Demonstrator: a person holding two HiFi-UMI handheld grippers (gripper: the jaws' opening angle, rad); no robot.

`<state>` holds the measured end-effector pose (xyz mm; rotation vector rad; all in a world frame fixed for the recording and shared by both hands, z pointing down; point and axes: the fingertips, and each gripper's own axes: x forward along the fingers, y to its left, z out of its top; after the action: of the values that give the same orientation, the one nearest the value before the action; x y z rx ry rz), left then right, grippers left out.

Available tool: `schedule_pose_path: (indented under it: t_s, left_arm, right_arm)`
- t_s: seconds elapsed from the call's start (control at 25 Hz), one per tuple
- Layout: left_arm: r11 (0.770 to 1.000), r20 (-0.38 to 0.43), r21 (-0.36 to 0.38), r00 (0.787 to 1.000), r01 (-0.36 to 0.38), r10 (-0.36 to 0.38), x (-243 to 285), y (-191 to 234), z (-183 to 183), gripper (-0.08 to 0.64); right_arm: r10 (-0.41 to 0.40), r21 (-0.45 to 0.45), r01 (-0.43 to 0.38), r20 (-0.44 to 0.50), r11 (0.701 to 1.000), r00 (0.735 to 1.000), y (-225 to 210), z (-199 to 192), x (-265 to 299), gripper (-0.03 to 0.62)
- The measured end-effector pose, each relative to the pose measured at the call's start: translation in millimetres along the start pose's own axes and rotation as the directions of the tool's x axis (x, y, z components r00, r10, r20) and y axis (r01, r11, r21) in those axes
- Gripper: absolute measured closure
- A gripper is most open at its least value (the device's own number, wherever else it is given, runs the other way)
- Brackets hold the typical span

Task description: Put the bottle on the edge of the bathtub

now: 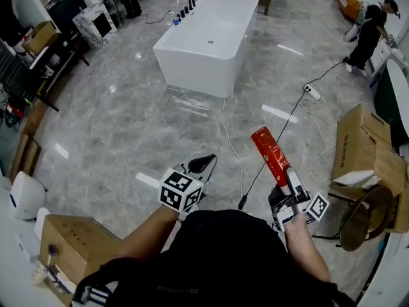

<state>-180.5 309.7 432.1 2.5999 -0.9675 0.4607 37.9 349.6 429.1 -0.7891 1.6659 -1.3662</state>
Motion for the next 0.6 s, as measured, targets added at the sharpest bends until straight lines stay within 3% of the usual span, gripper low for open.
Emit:
schedule_pose_path:
  t_s: [0.6]
  left_arm:
    - [0.998, 0.029, -0.026, 0.998, -0.055, 0.056, 45, -60, 12, 0.543]
  right_arm:
    - [0.014, 0.015, -0.014, -0.012, 1.0, 1.0, 2, 64, -55, 0.276]
